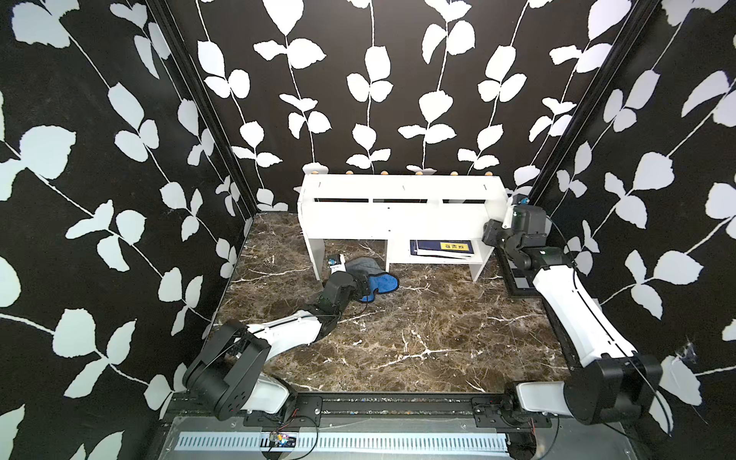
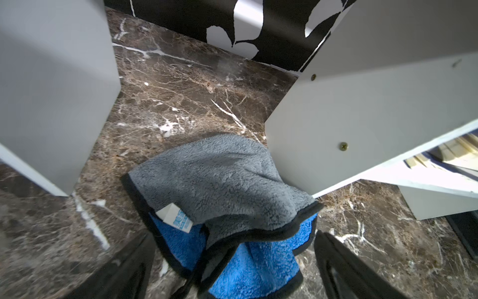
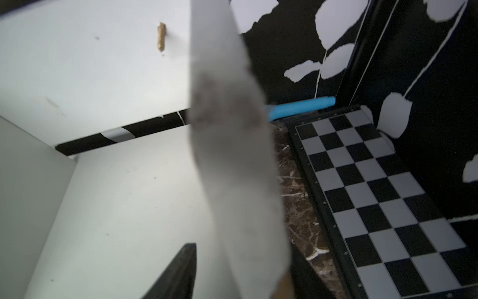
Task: Wipe the bookshelf clean with a cloth
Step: Hold the shelf at the center of the board, then pick up the cleaning item at the center of the board.
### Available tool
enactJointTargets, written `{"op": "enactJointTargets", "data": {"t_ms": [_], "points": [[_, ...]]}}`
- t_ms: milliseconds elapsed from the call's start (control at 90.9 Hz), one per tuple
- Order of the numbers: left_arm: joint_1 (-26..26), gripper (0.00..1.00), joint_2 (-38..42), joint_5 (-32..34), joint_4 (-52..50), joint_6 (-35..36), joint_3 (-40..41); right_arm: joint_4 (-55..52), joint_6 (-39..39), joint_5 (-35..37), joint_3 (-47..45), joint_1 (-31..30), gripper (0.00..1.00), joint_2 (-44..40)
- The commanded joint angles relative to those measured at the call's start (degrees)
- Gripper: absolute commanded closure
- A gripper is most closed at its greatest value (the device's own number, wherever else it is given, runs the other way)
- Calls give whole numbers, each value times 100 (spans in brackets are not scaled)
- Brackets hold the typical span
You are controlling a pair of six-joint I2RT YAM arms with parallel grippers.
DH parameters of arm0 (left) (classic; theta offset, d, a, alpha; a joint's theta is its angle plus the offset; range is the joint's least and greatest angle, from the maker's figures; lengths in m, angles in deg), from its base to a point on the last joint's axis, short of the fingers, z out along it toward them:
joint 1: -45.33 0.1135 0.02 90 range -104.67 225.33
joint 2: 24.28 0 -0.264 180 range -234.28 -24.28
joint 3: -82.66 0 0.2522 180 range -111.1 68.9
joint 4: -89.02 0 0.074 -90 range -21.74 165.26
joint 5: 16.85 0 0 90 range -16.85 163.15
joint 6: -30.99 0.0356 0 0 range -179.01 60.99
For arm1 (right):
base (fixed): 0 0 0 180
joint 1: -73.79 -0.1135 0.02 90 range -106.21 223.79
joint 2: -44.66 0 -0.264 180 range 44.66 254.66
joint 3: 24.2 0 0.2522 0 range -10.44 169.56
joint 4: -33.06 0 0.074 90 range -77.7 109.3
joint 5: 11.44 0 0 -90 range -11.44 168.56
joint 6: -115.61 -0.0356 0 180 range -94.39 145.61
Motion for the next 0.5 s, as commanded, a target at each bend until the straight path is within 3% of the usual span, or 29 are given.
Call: {"op": "enactJointTargets", "data": {"t_ms": [0, 66, 297, 407, 484], "points": [[-20, 2, -325, -212, 893, 219, 64, 404, 315, -246, -111, 4, 81, -68], [-17, 3, -629, -196, 1094, 272, -43, 307, 410, -471, -23, 19, 100, 10], [-16, 8, -1412, -173, 1367, 149, -347, 449, 371, -575, -78, 18, 100, -76], [-16, 18, -1690, -330, 1583, -6, -337, 330, 423, -450, 22, 14, 100, -53], [-16, 35, -1812, -288, 1862, -84, -207, 359, 438, -411, -19, 23, 100, -108]]}}
